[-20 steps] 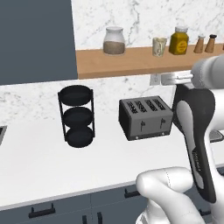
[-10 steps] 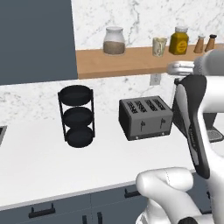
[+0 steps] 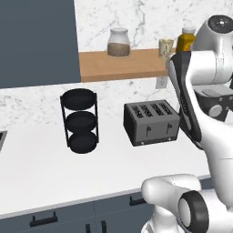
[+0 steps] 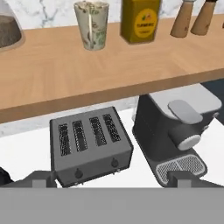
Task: Gather all objects into one cabinet and sort the glasses and bowls to opposite sides.
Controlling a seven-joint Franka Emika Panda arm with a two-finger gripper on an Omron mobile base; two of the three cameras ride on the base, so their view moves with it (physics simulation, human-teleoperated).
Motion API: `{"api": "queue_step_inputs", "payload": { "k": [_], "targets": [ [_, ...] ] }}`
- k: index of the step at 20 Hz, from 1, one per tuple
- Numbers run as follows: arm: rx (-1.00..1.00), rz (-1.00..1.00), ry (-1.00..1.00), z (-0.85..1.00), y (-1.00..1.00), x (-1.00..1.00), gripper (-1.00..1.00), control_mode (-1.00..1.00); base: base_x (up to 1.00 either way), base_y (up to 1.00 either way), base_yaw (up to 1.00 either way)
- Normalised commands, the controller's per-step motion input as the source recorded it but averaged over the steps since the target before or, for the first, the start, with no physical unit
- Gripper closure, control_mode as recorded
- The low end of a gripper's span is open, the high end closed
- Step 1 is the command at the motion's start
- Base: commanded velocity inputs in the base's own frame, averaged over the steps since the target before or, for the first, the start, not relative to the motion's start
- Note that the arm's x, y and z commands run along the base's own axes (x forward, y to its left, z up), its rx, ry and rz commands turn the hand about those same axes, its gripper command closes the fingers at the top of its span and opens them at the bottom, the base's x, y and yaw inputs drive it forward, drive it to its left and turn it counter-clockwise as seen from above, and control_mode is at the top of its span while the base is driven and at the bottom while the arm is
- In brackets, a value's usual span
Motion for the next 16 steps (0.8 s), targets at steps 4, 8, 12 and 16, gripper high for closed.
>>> {"api": "queue_step_inputs", "payload": {
  "k": [4, 8, 12, 16],
  "targets": [
    [0.01, 0.0, 0.12, 0.0, 0.0, 0.52, -1.0, -1.0, 0.0, 0.0, 0.0],
    [0.0, 0.0, -0.05, 0.0, 0.0, 0.57, -1.0, -1.0, 0.0, 0.0, 0.0],
    [0.0, 0.01, -0.03, 0.0, 0.0, 0.64, -1.0, -1.0, 0.0, 0.0, 0.0],
    [0.0, 0.0, 0.03, 0.0, -0.06, 0.54, -1.0, -1.0, 0.0, 0.0, 0.0]
  ]
}}
